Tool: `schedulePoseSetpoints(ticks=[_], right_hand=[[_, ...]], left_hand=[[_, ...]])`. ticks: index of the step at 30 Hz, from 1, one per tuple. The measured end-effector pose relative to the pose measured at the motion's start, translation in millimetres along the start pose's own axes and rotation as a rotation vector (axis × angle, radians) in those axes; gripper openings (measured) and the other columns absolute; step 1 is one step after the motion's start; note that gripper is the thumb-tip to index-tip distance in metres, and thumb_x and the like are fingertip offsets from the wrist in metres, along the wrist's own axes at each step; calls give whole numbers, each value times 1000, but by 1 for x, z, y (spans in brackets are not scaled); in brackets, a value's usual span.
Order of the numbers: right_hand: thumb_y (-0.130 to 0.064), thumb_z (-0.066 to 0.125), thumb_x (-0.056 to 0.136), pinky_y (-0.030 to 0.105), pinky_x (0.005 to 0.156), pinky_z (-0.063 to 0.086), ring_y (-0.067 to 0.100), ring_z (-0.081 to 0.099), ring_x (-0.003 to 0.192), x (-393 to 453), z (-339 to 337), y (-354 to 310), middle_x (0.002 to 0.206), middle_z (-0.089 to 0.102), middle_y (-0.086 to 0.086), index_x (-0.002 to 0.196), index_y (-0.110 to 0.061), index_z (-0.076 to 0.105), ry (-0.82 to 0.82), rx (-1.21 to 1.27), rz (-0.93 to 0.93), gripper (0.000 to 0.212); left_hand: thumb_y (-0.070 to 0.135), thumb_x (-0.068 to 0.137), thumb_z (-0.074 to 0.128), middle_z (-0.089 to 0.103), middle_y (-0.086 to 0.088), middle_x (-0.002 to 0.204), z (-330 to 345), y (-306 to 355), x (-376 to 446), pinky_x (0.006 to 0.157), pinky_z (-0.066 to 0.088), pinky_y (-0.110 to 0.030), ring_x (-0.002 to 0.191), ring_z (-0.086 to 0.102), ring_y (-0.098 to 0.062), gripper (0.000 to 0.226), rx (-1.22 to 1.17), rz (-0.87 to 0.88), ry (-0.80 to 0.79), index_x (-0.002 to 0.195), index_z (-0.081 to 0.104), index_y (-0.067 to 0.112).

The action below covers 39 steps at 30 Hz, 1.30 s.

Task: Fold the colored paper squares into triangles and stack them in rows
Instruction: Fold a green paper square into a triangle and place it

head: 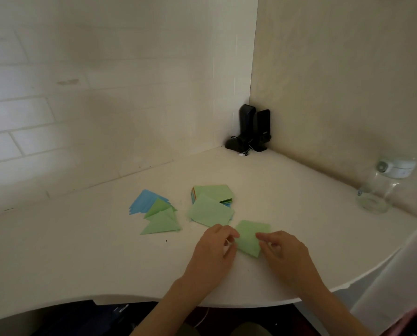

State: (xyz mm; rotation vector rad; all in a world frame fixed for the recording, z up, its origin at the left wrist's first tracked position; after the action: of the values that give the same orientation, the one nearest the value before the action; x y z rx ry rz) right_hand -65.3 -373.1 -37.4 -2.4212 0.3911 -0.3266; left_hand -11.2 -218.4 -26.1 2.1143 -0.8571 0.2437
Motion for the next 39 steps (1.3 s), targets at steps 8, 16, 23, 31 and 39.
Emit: schedulePoseSetpoints(ticks=[8, 16, 23, 31, 39], right_hand=[[-23, 57, 86, -4, 65, 34, 1, 53, 77, -18, 14, -9, 97, 69, -6, 116, -26, 65, -70, 119, 19, 31], [-38, 76, 68, 31, 79, 46, 2, 48, 79, -14, 0, -26, 87, 45, -15, 108, -35, 63, 22, -87, -173, 42], [-41, 68, 77, 32, 80, 43, 8, 47, 80, 0, 21, -32, 82, 41, -12, 94, -40, 71, -44, -127, -183, 17], [-49, 66, 77, 35, 81, 43, 6, 50, 80, 16, 26, -25, 83, 47, -11, 77, -35, 71, -4, -66, -154, 15], [-64, 59, 74, 29, 75, 31, 5, 49, 79, 21, 34, -23, 82, 46, -13, 73, -33, 61, 47, -169, -72, 31]], left_hand=[[45, 74, 56, 56, 2, 90, 18, 19, -10, 67, 43, -23, 82, 49, -13, 34, 202, 101, 20, 89, 62, 15], [16, 80, 52, 60, 3, 78, -6, 0, -15, 64, 43, -33, 75, 51, -16, 10, 256, 108, 31, 74, 59, 17], [19, 73, 62, 62, 14, 75, -30, -22, -16, 65, 41, -32, 76, 47, -9, 8, 253, 45, 36, 71, 61, 26], [24, 73, 73, 58, 5, 79, -43, -49, -13, 67, 42, -33, 76, 41, -14, 8, 298, -66, 130, 74, 66, 21], [61, 75, 44, 52, 2, 72, -28, -49, -7, 59, 38, -31, 74, 46, -20, 44, 558, -183, 114, 63, 57, 21]])
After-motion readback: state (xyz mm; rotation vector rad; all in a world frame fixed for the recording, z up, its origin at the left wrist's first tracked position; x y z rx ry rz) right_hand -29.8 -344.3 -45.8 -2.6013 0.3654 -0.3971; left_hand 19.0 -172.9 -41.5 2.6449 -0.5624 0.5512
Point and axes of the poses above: each hand's wrist, its own x-axis towards the middle knuckle, its own z-axis out of the palm, y = z × x, the point moved 9 cm from there along x, towards the middle knuckle
